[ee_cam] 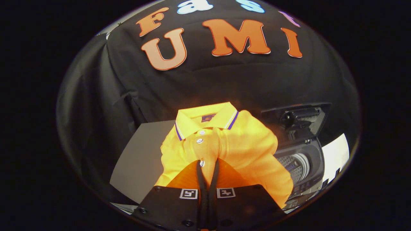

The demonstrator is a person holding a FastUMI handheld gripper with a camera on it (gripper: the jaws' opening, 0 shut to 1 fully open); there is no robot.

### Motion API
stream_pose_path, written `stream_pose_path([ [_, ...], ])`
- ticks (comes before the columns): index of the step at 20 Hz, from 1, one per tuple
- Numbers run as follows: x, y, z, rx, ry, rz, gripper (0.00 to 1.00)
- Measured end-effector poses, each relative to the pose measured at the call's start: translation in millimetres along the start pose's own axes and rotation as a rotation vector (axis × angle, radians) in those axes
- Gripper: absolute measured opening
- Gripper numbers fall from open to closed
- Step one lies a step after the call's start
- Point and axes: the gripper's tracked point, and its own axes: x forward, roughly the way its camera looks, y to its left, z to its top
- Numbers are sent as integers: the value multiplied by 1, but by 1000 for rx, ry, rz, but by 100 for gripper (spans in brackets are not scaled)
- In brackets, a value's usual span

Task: Put the clothes into the washing machine and then close the washing machine lid.

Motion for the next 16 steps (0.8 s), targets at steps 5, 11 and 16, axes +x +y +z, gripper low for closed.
stream_pose_path([
  [5,-11,-45,45,15,-56,32,8],
  [11,-37,-122,92,30,-112,24,8],
  [16,-52,-189,112,41,-150,-21,8],
])
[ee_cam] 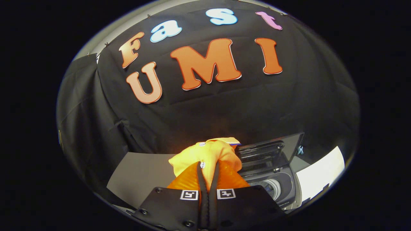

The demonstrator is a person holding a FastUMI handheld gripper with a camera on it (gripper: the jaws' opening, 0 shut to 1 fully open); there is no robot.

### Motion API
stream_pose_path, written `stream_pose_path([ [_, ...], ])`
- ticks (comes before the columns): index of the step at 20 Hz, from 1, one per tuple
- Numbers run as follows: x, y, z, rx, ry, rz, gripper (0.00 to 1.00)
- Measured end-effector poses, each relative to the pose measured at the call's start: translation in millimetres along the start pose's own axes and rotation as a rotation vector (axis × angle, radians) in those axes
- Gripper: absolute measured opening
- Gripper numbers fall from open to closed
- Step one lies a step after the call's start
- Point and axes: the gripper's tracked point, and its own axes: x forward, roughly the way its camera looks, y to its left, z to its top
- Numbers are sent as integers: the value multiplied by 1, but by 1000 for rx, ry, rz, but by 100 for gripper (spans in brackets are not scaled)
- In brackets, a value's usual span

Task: Put the clothes into the washing machine and then close the washing machine lid.

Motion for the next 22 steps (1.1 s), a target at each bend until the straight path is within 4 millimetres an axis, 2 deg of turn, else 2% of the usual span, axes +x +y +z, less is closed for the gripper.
stream_pose_path([
  [6,-1,-74,1,23,-2,-61,8],
  [10,8,-112,-16,28,17,-89,8],
  [13,17,-131,-36,23,48,-98,8],
  [22,41,-158,-108,9,145,-113,8],
])
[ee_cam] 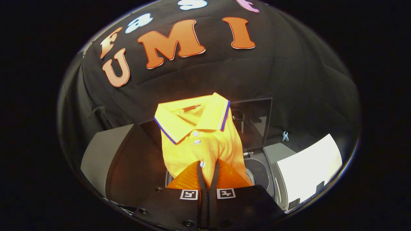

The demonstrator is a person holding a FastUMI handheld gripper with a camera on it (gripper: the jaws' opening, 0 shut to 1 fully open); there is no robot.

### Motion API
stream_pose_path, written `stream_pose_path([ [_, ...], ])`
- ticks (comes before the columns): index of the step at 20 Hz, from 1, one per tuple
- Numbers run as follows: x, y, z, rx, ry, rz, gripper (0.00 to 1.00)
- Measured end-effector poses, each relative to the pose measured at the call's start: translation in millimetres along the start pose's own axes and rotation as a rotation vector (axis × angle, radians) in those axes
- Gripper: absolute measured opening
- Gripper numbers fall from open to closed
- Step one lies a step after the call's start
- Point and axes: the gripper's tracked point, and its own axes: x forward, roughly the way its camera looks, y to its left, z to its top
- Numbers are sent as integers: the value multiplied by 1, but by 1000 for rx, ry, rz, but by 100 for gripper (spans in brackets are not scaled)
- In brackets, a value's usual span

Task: Put the clothes into the washing machine and then close the washing machine lid.

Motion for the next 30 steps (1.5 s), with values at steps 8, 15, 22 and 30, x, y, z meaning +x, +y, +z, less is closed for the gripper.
stream_pose_path([
  [8,58,-29,-66,0,112,-84,8],
  [15,122,-52,-130,-27,205,-139,8],
  [22,158,-53,-173,-24,316,-154,9],
  [30,156,-53,-161,-24,310,-170,54],
])
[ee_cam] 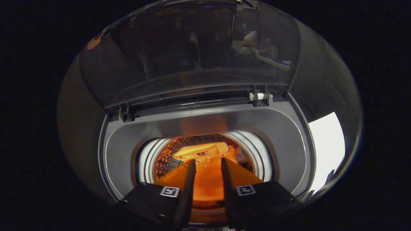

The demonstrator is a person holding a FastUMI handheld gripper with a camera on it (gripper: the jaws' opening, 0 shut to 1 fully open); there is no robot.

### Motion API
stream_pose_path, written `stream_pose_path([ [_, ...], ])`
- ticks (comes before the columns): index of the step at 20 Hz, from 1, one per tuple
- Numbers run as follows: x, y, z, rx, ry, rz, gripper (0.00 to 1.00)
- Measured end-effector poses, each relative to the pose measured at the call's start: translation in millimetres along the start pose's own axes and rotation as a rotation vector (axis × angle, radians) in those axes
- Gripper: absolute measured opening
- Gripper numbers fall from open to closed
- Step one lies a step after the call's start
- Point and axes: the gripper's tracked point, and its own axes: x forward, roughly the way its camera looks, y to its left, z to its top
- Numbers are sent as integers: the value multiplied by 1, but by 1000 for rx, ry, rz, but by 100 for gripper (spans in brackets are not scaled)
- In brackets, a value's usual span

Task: Put the clothes into the washing machine and then close the washing machine lid.

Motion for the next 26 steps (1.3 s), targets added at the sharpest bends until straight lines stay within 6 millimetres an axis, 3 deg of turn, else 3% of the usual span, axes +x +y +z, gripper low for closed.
stream_pose_path([
  [4,-19,-6,10,12,-25,-17,100],
  [8,-53,-14,25,-3,-76,-39,100],
  [15,-134,-21,63,-26,-188,-50,100],
  [19,-182,-24,98,-41,-276,-63,98],
  [22,-214,-12,128,-21,-336,-42,97],
  [26,-238,2,174,-40,-416,-31,97],
])
